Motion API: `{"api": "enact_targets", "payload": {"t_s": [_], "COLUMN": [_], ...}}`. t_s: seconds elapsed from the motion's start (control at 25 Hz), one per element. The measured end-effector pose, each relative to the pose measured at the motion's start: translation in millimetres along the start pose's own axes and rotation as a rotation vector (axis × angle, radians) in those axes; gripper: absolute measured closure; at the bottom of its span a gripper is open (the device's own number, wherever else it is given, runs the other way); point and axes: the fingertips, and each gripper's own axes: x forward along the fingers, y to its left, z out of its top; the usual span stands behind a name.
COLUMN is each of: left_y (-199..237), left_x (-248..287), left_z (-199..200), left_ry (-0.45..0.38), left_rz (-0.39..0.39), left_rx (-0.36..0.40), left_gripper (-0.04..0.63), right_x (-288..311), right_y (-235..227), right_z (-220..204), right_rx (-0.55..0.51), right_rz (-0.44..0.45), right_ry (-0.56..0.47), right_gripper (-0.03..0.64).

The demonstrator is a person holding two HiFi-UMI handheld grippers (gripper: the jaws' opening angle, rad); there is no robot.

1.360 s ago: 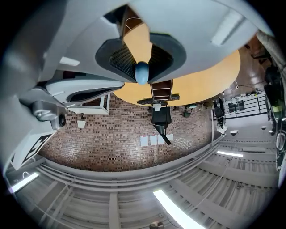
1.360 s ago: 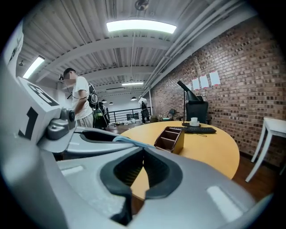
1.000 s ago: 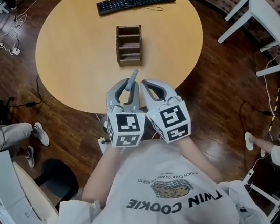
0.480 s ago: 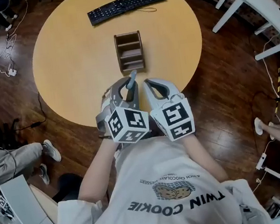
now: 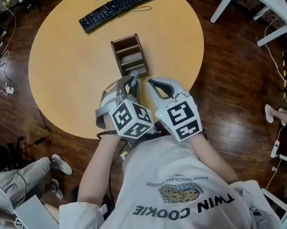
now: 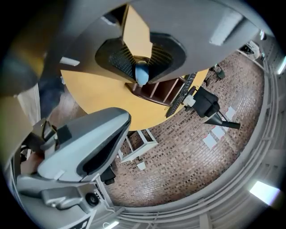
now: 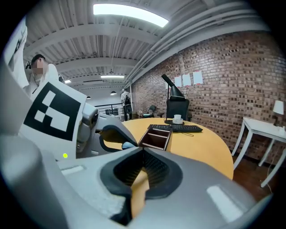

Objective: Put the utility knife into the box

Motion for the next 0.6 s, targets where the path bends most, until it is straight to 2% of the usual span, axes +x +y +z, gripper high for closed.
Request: {"api": "enact_targets", "payload": {"t_s": [0.32,0.6], "left_y": [2,-5], "left_x": [24,44], "left_z": [-8,-8], "left_ry": [0.019,0.038], "left_rz": [-0.033,-0.049], "left_rx": [0.084,0.195], "left_gripper": [0.518,0.518], "right_x": [-2,-1], "right_y": [-13,-18], "right_z": [-7,-9], "right_rx": [0.022,0.019], "right_rz": [-0.060,-0.081], "right_ry": [0.029,0.042], "right_gripper": [0.615,0.615]}}
